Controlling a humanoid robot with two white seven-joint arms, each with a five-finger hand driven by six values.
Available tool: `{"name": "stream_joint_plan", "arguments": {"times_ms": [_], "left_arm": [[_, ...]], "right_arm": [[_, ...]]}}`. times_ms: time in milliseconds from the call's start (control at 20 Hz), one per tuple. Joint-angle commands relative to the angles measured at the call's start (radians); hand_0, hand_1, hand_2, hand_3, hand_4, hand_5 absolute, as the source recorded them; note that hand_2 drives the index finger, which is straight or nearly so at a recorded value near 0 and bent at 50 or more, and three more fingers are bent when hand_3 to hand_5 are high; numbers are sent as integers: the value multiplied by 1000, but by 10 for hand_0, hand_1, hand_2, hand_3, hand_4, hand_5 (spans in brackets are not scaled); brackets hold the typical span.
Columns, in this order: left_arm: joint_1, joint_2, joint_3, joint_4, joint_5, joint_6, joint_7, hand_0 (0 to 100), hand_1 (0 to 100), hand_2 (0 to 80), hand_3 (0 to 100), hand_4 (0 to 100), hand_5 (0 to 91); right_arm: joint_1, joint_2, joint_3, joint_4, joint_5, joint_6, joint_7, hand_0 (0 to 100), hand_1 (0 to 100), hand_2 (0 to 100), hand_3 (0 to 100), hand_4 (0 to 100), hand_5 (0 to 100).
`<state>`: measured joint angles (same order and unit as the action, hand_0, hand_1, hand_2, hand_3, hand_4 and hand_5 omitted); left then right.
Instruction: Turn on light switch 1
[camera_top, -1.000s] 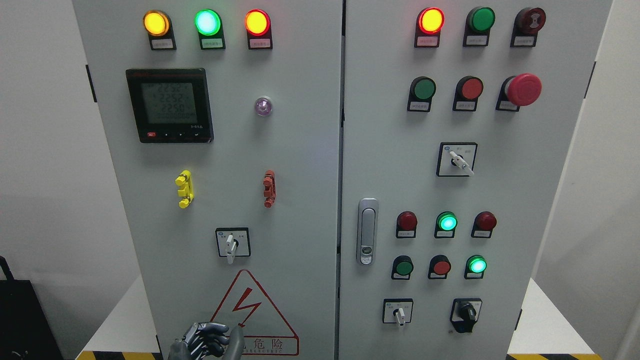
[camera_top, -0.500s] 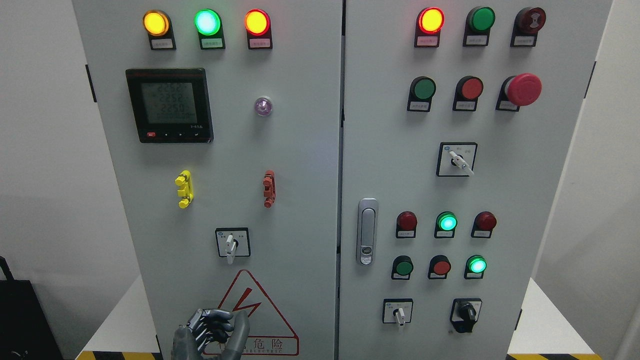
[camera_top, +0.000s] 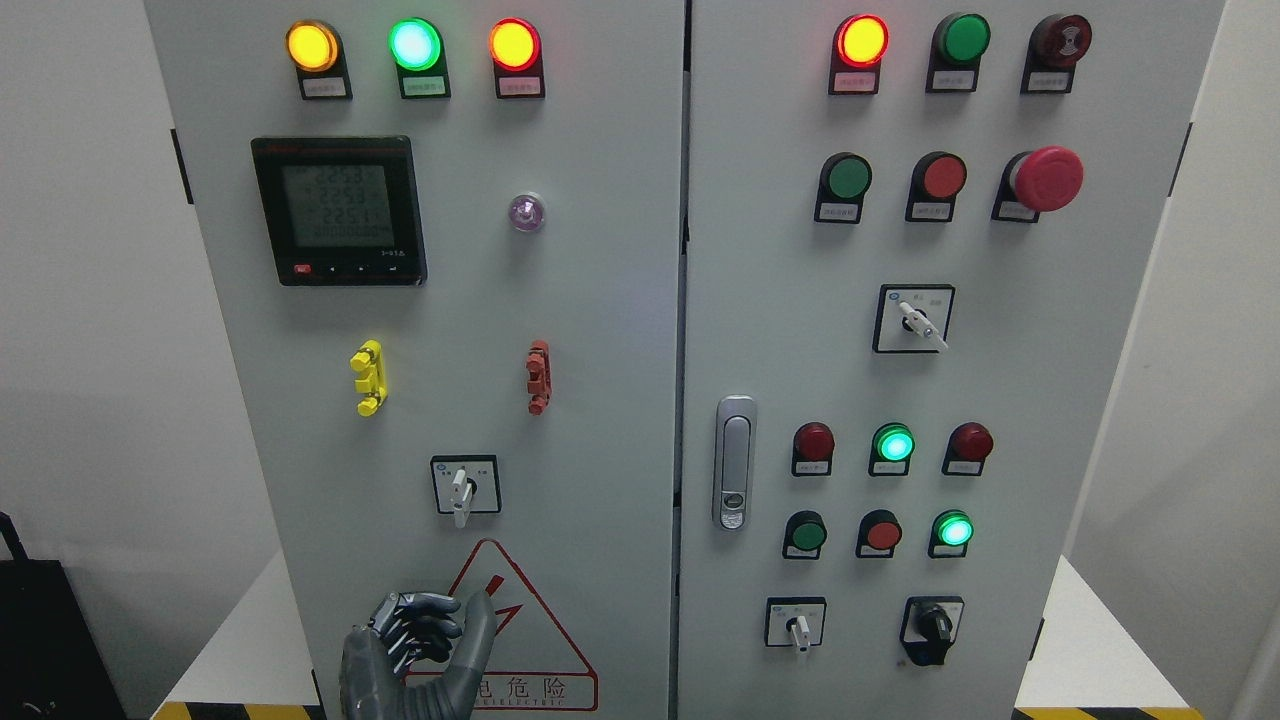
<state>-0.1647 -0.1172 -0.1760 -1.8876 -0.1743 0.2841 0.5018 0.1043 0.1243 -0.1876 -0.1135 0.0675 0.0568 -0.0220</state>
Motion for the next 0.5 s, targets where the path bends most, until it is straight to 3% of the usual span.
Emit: {"name": "stream_joint_plan", "arguments": {"times_ms": [0,450], "left_arm": [[-33,-9,-14,-1,-1,7,7,237,760,592,803,804,648],[-55,-12,-37,-1,-27,12,37,221,762,600,809,806,648]], "right_arm": [[0,0,0,0,0,0,1,0,0,0,0,0,0],[0,0,-1,0,0,0,1,0,0,0,0,0,0]]}}
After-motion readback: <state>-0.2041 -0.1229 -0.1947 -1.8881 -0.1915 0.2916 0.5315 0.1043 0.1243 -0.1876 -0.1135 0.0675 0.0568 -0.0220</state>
